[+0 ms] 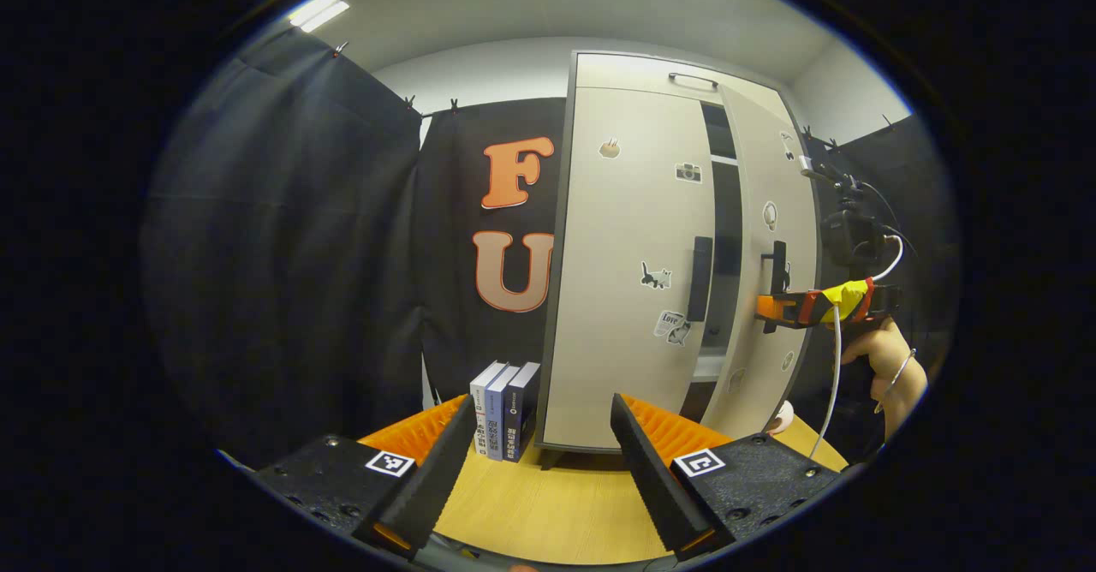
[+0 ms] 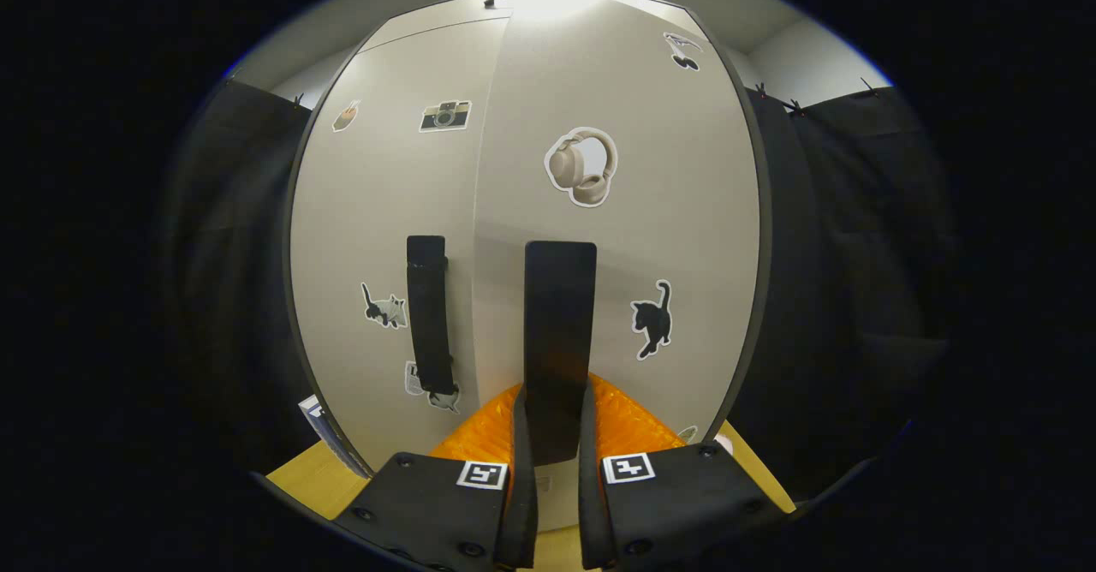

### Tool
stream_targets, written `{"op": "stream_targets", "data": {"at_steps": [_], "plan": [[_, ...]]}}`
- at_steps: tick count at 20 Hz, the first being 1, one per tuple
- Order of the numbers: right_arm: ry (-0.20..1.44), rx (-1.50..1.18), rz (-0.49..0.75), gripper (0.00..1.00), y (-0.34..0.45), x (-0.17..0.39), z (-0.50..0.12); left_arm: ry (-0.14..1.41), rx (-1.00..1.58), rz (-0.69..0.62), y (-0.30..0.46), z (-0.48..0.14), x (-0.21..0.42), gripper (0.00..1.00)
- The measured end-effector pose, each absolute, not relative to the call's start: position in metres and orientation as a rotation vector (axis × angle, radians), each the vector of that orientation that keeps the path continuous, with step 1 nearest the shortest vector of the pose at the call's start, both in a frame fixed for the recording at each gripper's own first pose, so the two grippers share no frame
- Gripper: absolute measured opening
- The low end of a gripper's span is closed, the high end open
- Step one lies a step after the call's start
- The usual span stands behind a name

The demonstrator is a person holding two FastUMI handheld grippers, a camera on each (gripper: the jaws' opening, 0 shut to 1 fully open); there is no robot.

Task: Open the right door of the double-door shoe cabinet with the right hand, and open the left door with the left hand.

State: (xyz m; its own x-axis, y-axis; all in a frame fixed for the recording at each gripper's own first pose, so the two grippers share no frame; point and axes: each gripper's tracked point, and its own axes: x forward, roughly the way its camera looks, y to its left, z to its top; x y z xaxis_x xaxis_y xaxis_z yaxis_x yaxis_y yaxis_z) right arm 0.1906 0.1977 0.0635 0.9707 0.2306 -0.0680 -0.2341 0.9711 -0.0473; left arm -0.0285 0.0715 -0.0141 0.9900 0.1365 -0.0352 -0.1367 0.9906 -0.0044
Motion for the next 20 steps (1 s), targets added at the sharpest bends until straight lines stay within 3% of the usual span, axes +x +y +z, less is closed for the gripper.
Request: {"op": "stream_targets", "data": {"at_steps": [20], "plan": [[0.043,-0.054,0.227,0.27,0.165,0.164,0.063,-0.001,0.015,0.017,0.021,0.006,-0.023,0.95]]}}
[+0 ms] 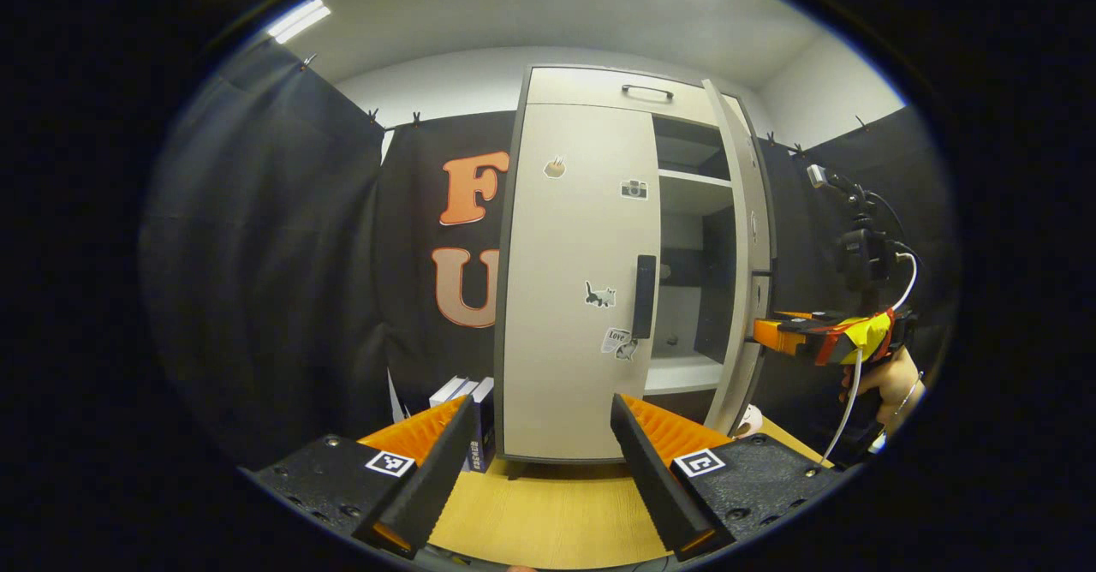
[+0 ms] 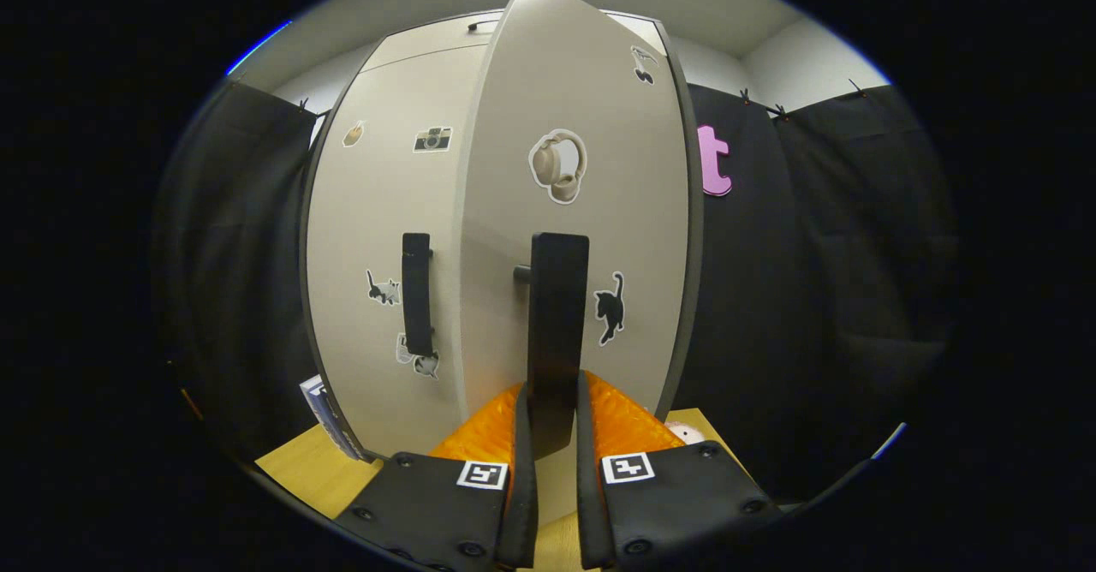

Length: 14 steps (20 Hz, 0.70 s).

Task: Open the right door of the double-door shoe cabinet with the right hand, and open the left door with the left hand.

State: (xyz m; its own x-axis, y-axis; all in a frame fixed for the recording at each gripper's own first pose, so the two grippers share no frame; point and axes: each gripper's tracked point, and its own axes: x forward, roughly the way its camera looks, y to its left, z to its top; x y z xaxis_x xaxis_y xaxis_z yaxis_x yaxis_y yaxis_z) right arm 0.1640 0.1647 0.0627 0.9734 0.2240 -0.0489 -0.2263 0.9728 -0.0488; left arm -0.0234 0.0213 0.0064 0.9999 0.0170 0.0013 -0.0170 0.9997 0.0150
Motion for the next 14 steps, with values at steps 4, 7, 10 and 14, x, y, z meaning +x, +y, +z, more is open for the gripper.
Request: {"op": "stream_targets", "data": {"at_steps": [4,7,10,14], "plan": [[0.043,-0.042,0.214,0.27,0.158,0.161,0.062,-0.002,0.016,-0.001,0.017,0.007,-0.021,0.95],[0.048,-0.028,0.204,0.27,0.154,0.158,0.061,0.001,0.016,-0.009,0.015,0.006,-0.020,0.95],[0.053,-0.015,0.195,0.27,0.149,0.154,0.060,0.006,0.010,-0.019,0.011,0.004,-0.018,0.95],[0.045,0.001,0.167,0.12,0.139,0.149,0.062,0.006,0.010,-0.032,0.007,0.004,-0.017,0.92]]}}
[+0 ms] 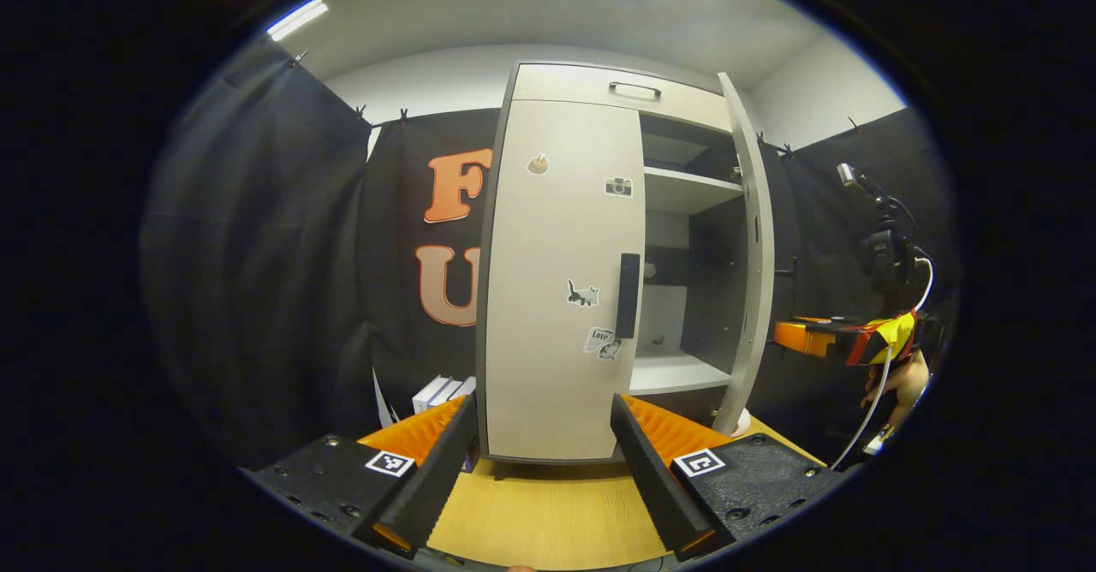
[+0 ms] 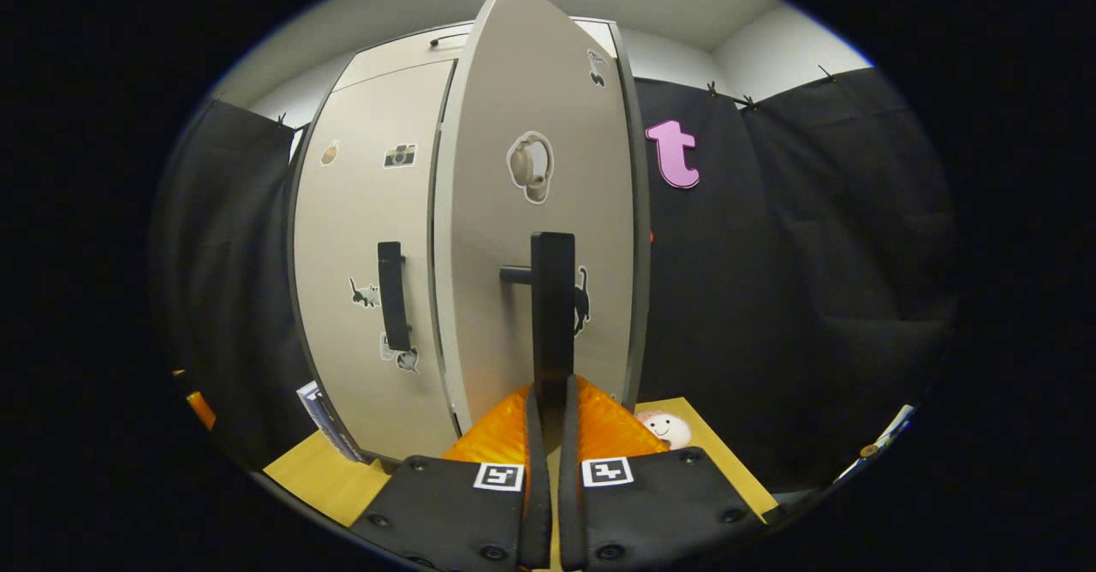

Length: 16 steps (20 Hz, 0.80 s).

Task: Open the right door of the double-door shoe cabinet with the right hand, and open the left door with the left hand.

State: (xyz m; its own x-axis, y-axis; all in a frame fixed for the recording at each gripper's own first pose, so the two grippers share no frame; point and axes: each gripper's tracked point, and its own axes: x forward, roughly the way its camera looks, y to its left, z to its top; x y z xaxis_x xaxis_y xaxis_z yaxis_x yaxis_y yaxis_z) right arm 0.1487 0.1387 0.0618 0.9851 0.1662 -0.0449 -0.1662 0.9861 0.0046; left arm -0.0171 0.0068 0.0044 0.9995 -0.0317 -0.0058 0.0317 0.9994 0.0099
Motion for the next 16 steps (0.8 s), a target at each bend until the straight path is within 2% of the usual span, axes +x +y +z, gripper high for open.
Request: {"op": "stream_targets", "data": {"at_steps": [3,4,5,9,10,12,14,16], "plan": [[0.051,0.001,0.142,0.11,0.131,0.149,0.062,0.004,0.012,-0.052,0.000,0.006,-0.017,0.92],[0.056,0.005,0.137,0.12,0.130,0.147,0.061,0.004,0.009,-0.058,-0.003,0.006,-0.017,0.95],[0.059,0.008,0.133,0.11,0.128,0.146,0.061,0.004,0.006,-0.064,-0.006,0.007,-0.016,0.92],[0.057,0.014,0.110,0.11,0.119,0.147,0.061,0.004,0.015,-0.081,-0.012,0.007,-0.016,0.92],[0.058,0.013,0.106,0.08,0.116,0.146,0.061,0.002,0.016,-0.081,-0.013,0.007,-0.016,0.95],[0.062,0.009,0.102,0.08,0.112,0.146,0.061,0.003,0.011,-0.084,-0.014,0.007,-0.014,0.92],[0.066,0.012,0.105,0.07,0.110,0.146,0.061,0.005,0.004,-0.090,-0.018,0.007,-0.011,0.95],[0.067,0.019,0.108,0.07,0.108,0.146,0.061,0.008,0.006,-0.093,-0.022,0.006,-0.008,0.92]]}}
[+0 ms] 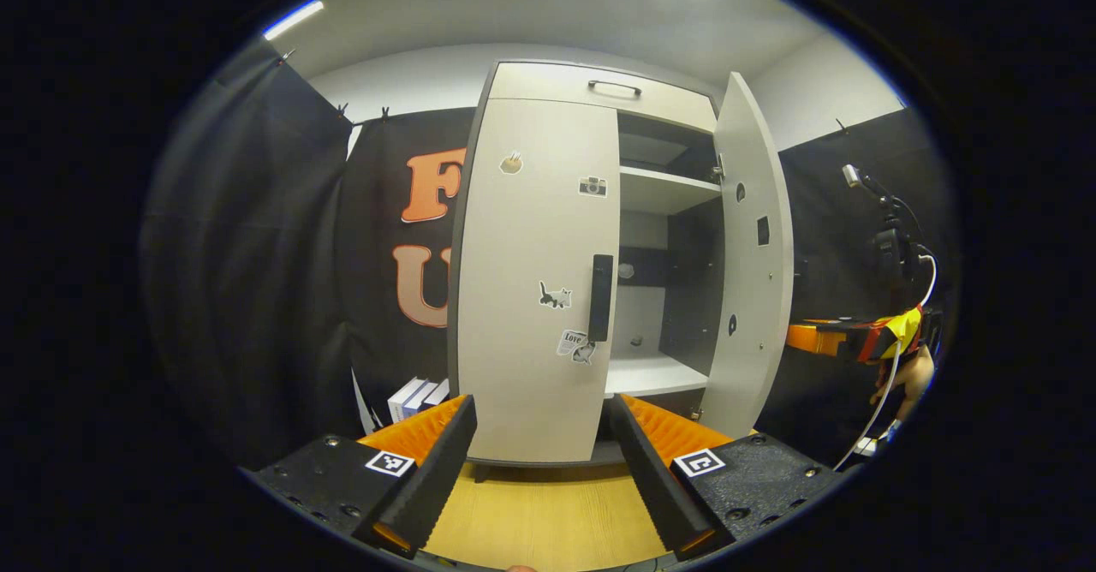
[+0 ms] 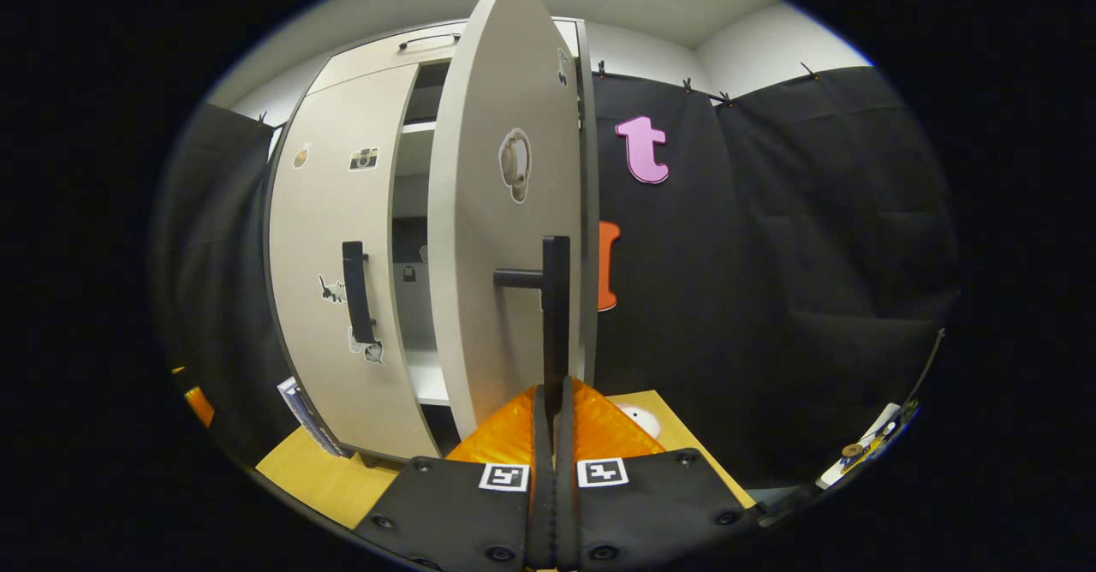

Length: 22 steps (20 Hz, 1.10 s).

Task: Open the right door of the double-door shoe cabinet with the right hand, and open the left door with the left hand.

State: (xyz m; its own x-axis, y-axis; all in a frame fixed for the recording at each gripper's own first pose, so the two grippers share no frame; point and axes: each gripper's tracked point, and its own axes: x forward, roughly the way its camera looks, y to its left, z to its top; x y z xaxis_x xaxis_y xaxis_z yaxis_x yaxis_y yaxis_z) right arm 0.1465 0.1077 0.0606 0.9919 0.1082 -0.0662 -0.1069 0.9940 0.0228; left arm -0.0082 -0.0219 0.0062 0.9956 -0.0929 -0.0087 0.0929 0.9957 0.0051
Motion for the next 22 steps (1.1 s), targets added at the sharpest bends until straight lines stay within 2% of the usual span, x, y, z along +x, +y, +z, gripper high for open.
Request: {"op": "stream_targets", "data": {"at_steps": [1,2,4,5,8,9,10,11,12,17,18,19,21,22], "plan": [[0.066,0.018,0.106,0.07,0.105,0.146,0.060,0.008,0.009,-0.094,-0.023,0.006,-0.007,0.95],[0.066,0.013,0.103,0.12,0.103,0.147,0.061,0.007,0.014,-0.095,-0.026,0.007,-0.006,0.95],[0.066,0.009,0.092,0.12,0.096,0.149,0.061,0.006,0.019,-0.096,-0.029,0.007,-0.004,0.95],[0.064,0.009,0.085,0.07,0.093,0.150,0.061,0.005,0.017,-0.097,-0.031,0.008,-0.003,0.95],[0.060,-0.004,0.069,0.07,0.083,0.150,0.062,0.005,0.021,-0.101,-0.038,0.008,0.000,0.95],[0.058,-0.003,0.066,0.12,0.080,0.149,0.062,0.005,0.025,-0.102,-0.040,0.008,0.001,0.95],[0.055,0.001,0.062,0.07,0.077,0.149,0.063,0.005,0.027,-0.101,-0.042,0.008,0.002,0.95],[0.054,0.005,0.057,0.12,0.074,0.150,0.064,0.003,0.028,-0.100,-0.044,0.009,0.002,0.95],[0.054,0.006,0.051,0.07,0.071,0.151,0.063,0.002,0.028,-0.099,-0.045,0.009,0.003,0.95],[0.061,0.011,0.031,0.07,0.058,0.157,0.063,0.004,0.031,-0.093,-0.052,0.011,0.003,0.95],[0.060,0.011,0.032,0.07,0.056,0.157,0.062,0.004,0.033,-0.090,-0.053,0.012,0.003,0.92],[0.059,0.008,0.030,0.07,0.054,0.158,0.063,0.005,0.035,-0.086,-0.053,0.012,0.003,0.95],[0.057,0.000,0.028,0.07,0.048,0.160,0.063,0.006,0.038,-0.081,-0.055,0.013,0.003,0.95],[0.061,0.009,0.034,0.07,0.048,0.161,0.063,0.007,0.036,-0.079,-0.056,0.013,0.003,0.92]]}}
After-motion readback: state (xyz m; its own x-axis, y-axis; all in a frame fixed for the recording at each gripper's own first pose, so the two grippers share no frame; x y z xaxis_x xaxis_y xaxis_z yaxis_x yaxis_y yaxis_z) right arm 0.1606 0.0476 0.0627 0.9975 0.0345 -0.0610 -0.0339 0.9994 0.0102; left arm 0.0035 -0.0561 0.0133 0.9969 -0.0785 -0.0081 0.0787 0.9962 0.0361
